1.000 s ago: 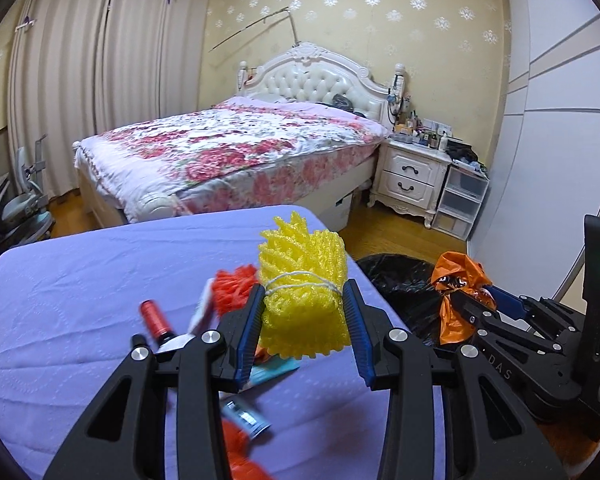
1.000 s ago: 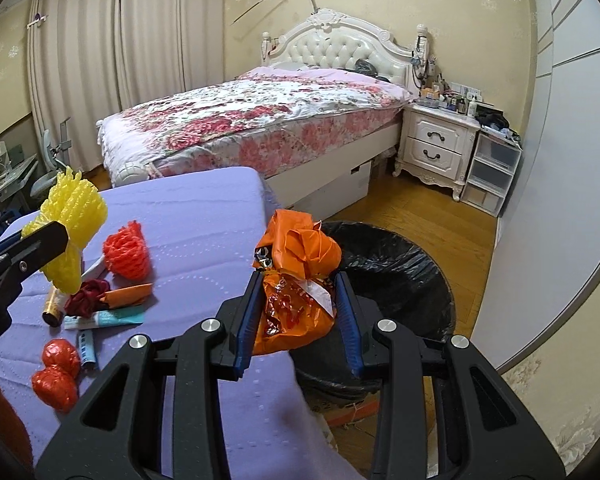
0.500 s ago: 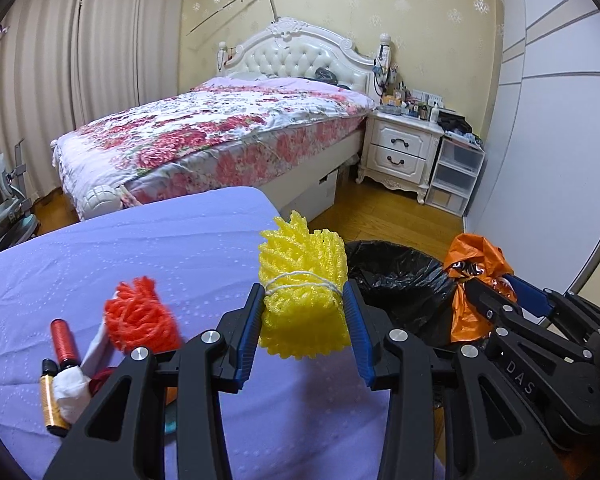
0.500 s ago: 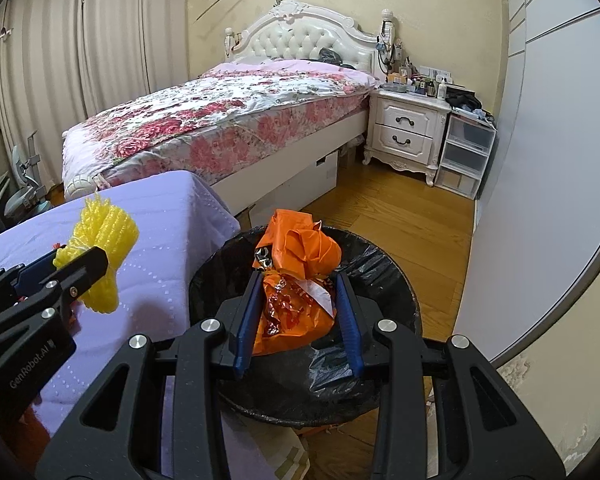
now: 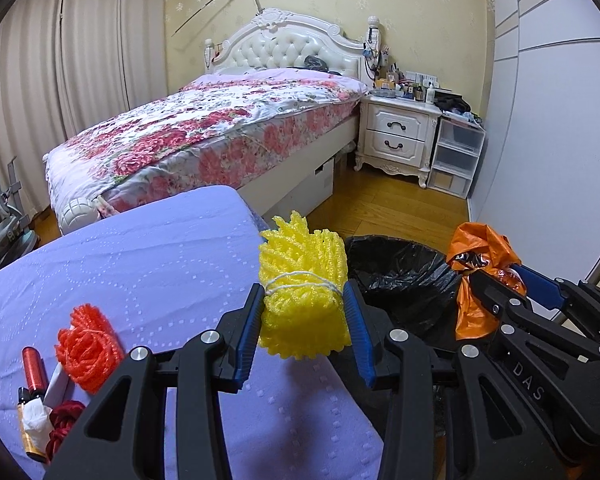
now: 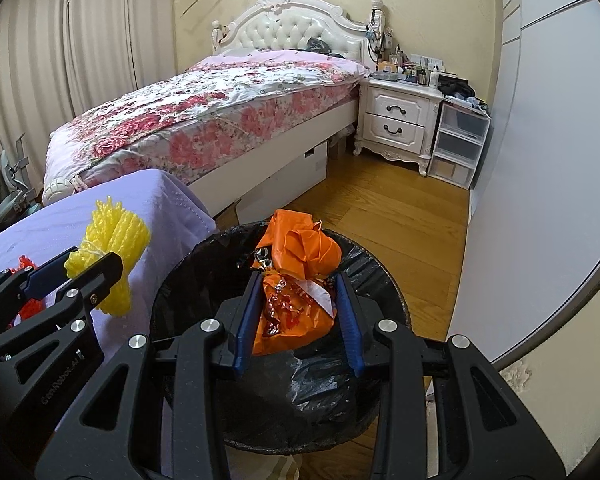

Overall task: Collect trash
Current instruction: 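Carry the yellow net and orange bag with both tools over the black bin, then open both tools to drop the net and bag into the bin, then move both open tools back over the trash pile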

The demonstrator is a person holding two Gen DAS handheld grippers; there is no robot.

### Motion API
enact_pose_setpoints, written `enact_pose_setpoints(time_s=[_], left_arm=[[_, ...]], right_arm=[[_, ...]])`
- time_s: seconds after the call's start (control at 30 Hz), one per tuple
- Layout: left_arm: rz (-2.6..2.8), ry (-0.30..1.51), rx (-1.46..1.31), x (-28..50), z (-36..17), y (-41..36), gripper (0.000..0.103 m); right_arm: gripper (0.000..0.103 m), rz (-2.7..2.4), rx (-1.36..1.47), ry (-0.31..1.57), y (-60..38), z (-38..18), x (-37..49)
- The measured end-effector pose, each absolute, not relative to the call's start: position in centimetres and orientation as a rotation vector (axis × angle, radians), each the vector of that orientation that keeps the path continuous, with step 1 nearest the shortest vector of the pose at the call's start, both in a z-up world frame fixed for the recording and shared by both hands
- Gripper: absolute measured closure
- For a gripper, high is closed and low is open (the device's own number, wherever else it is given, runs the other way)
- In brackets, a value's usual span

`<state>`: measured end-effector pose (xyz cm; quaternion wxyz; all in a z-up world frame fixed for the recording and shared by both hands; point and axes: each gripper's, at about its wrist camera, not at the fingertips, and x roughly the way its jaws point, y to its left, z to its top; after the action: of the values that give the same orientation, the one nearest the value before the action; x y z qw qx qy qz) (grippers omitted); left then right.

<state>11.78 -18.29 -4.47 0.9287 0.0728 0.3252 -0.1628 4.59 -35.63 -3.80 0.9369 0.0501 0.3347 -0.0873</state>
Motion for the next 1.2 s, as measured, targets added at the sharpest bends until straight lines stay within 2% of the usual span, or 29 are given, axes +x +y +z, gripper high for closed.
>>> enact_pose_setpoints(time_s=[0.1,0.2,0.27,0.33,0.43,0.83,1.2], left_arm=[[-0.327,0.669,0.152,12.2,-4.7,-18.5,0.062],[-0.322,0.675,0.154,12.3,-4.8,-18.8,0.058],[-0.317,0.680,0.158,12.4,-5.0,-18.8,0.049],[-0.309,0.680,0.151,12.5,-5.0,-18.8,0.036],[-0.303,0.676,0.146,12.4,-4.9,-18.7,0.029],[-0.272,0.706,0.134,11.2,-3.6,-17.2,0.026],[-0.230,0.727,0.141,6.1,-2.7,-12.6,0.026]], right_arm=[[0.065,-0.182,0.107,0.686,-35.8,-4.0,4.9],[0.057,-0.194,0.110,0.684,-36.2,-4.1,5.1],[0.054,-0.203,0.112,0.683,-36.4,-4.1,5.2],[0.053,-0.211,0.116,0.682,-36.6,-4.2,5.1],[0.051,-0.225,0.123,0.682,-37.1,-4.2,5.0],[0.040,-0.257,0.135,0.663,-37.5,-3.2,3.5],[0.038,-0.204,0.123,0.675,-34.4,-2.8,-1.3]])
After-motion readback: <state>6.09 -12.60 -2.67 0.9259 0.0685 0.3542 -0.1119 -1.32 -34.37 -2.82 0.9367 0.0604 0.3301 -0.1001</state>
